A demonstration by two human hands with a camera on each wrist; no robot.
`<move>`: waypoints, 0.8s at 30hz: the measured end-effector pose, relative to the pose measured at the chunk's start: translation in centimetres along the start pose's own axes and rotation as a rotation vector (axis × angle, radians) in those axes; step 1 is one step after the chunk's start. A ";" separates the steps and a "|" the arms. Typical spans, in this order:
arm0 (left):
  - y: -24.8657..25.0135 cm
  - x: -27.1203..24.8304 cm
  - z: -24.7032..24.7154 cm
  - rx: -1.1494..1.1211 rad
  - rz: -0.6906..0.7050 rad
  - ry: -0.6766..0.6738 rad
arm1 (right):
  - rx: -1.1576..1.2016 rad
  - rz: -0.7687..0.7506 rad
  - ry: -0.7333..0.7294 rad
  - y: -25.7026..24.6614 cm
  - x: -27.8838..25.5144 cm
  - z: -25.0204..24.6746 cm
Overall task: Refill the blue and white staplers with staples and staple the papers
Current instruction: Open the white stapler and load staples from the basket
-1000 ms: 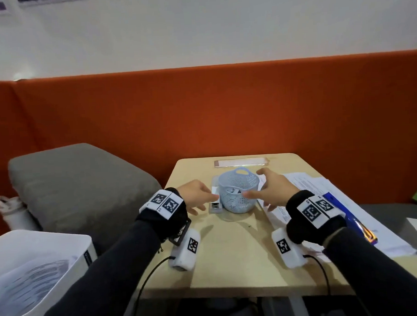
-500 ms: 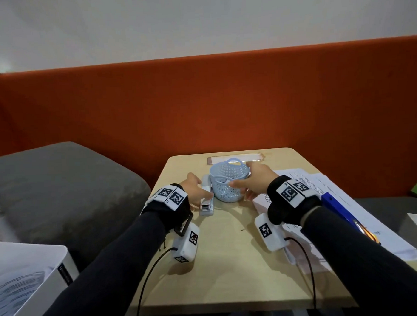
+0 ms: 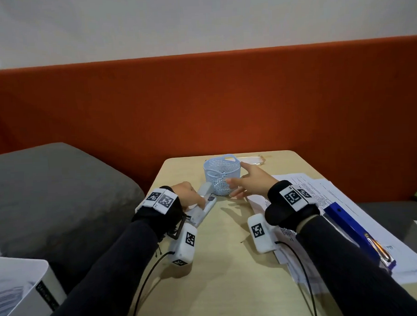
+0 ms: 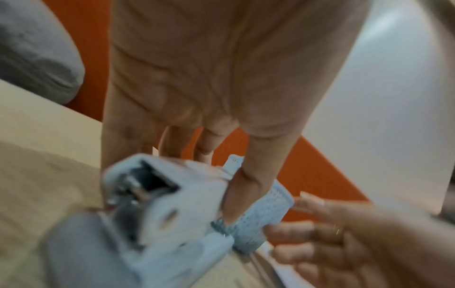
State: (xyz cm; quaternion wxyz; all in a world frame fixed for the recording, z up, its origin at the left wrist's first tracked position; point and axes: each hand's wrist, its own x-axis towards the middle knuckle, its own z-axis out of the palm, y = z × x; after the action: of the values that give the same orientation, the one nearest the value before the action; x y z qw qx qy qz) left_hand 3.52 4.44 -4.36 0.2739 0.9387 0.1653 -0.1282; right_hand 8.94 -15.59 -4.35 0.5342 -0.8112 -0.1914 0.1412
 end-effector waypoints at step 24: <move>-0.7 -0.6 4.3 -0.885 0.449 -0.219 | 0.137 -0.080 -0.073 0.7 -3.3 -0.2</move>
State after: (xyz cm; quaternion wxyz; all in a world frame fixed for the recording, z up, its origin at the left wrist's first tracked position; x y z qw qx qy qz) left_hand 2.05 2.43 -7.98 0.6819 0.7262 -0.0320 -0.0817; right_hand 6.16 -17.51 -4.79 0.5864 -0.7588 -0.2329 0.1617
